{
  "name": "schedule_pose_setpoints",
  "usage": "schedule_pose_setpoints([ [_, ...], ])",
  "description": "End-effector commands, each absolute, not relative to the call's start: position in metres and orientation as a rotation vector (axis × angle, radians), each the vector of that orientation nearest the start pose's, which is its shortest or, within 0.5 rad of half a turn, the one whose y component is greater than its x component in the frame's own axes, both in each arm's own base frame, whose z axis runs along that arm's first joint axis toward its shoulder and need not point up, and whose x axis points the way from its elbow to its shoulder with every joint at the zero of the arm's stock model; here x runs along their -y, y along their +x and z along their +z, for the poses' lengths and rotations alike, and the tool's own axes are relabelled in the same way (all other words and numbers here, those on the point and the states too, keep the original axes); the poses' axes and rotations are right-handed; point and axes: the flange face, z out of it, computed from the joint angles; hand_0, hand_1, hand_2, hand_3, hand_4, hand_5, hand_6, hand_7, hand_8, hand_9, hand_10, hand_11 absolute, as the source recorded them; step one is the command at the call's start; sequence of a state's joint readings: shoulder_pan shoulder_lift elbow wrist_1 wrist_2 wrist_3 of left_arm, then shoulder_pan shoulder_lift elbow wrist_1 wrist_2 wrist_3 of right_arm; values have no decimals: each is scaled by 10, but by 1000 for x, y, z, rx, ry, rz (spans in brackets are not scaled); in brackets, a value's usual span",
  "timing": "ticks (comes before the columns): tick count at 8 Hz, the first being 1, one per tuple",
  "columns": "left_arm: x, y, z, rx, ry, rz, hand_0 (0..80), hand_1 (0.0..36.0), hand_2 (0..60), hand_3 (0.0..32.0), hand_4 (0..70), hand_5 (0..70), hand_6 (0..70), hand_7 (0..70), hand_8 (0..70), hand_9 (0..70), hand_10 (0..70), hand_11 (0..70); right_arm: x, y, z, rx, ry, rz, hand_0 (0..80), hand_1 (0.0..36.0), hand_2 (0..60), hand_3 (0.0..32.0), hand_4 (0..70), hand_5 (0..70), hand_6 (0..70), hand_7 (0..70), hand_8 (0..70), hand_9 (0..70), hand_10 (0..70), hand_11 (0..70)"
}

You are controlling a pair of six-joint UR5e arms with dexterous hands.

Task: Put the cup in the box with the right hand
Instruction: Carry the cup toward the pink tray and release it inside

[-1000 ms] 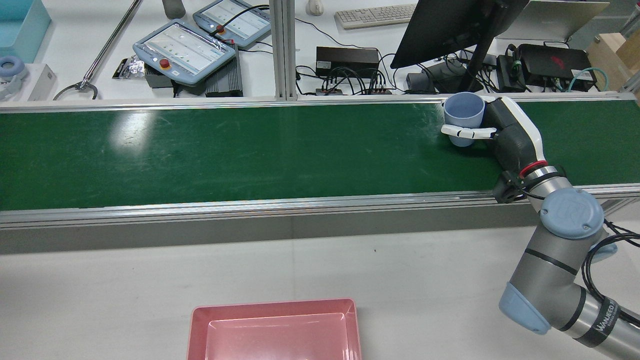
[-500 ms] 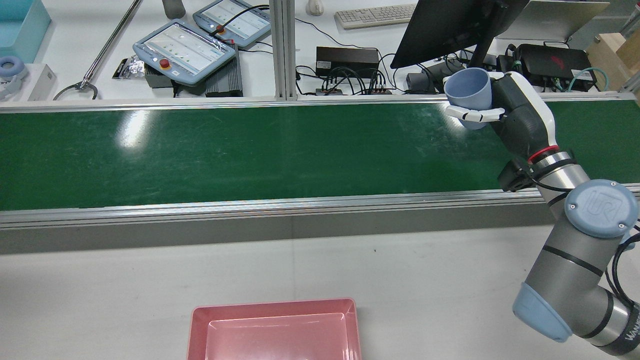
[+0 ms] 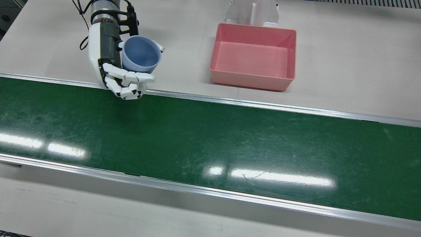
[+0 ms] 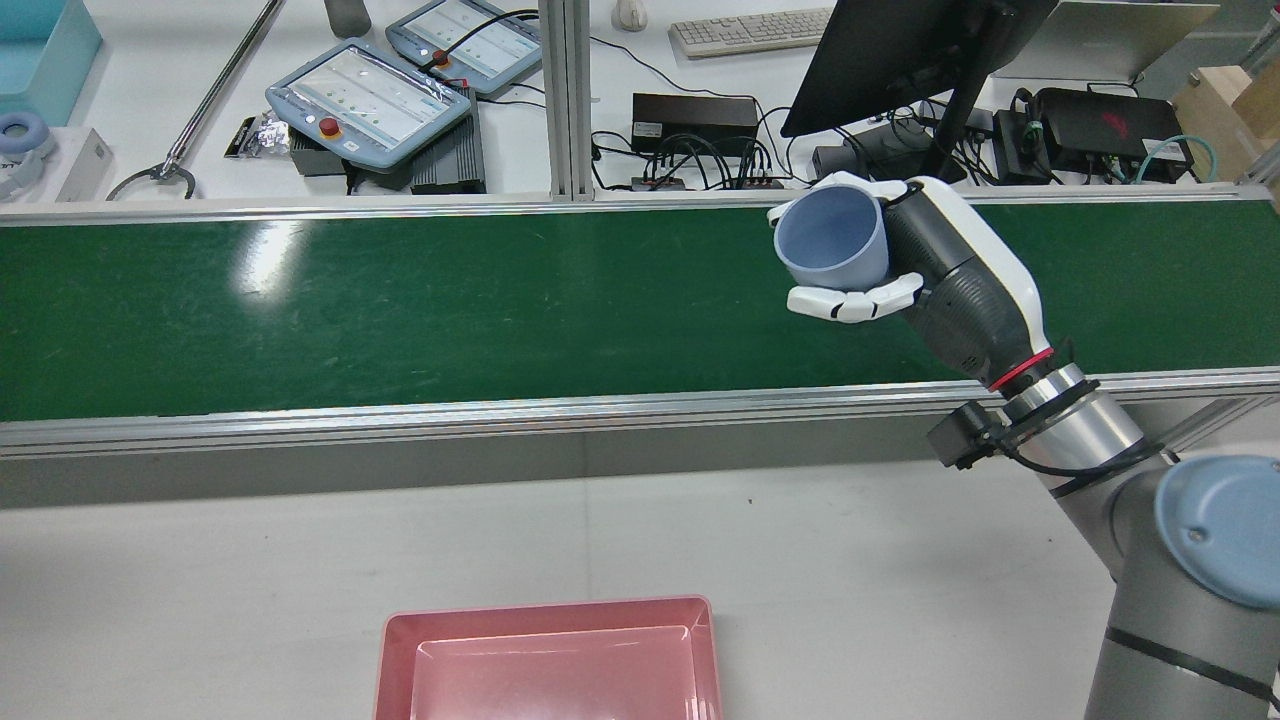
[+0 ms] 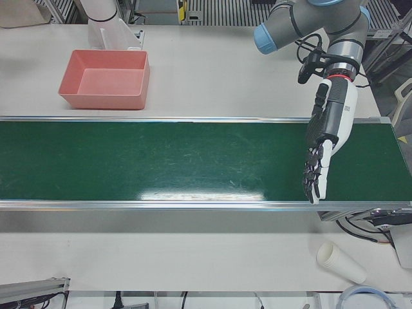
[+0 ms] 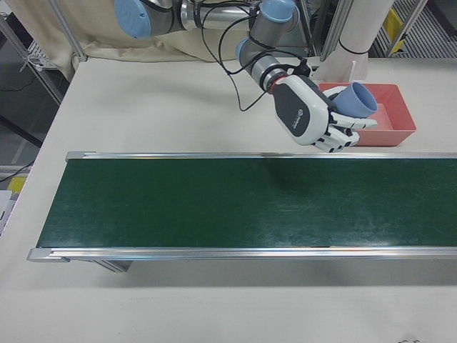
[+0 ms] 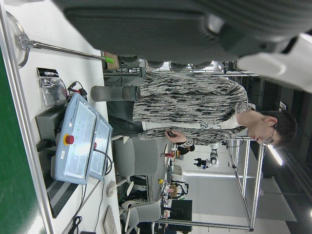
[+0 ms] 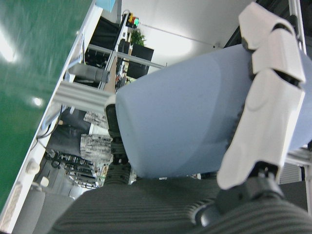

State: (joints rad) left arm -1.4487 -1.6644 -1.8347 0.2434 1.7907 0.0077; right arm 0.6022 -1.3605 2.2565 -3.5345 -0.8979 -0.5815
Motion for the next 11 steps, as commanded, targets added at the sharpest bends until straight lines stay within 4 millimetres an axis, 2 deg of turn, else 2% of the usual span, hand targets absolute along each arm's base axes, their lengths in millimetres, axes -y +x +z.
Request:
schedule_pose_setpoints([
  [1,525,-48,536,-2147,-336,-1908,0,0,0,0,0,0,0,0,0,0,0,0,312,-343,289,-2956,180,-1839,530,267,482,0,324,132,301,700,482,700,377,542],
  [2,525,-49,536,-2148,-335,-1908,0,0,0,0,0,0,0,0,0,0,0,0,273,-378,279,-2974,237,-1866,517,242,426,0,310,126,288,700,468,700,372,534],
  [3,525,-48,536,-2147,-336,-1908,0,0,0,0,0,0,0,0,0,0,0,0,246,-399,277,-2999,259,-1880,506,212,338,0,263,117,268,700,444,700,352,508],
  [4,525,-48,536,-2147,-338,-1908,0,0,0,0,0,0,0,0,0,0,0,0,226,-411,279,-2986,314,-1883,506,212,338,0,263,117,268,700,444,700,352,508],
  [5,525,-48,536,-2147,-336,-1908,0,0,0,0,0,0,0,0,0,0,0,0,215,-418,282,-2990,319,-1905,498,160,161,0,127,86,161,550,238,397,205,307],
  [6,525,-48,537,-2146,-336,-1909,0,0,0,0,0,0,0,0,0,0,0,0,212,-423,287,-2987,303,-1930,485,112,0,0,0,40,8,0,0,0,1,15],
  [11,525,-48,537,-2146,-336,-1909,0,0,0,0,0,0,0,0,0,0,0,0,211,-422,284,-2975,347,-1917,484,126,0,0,0,45,16,0,0,0,0,14],
])
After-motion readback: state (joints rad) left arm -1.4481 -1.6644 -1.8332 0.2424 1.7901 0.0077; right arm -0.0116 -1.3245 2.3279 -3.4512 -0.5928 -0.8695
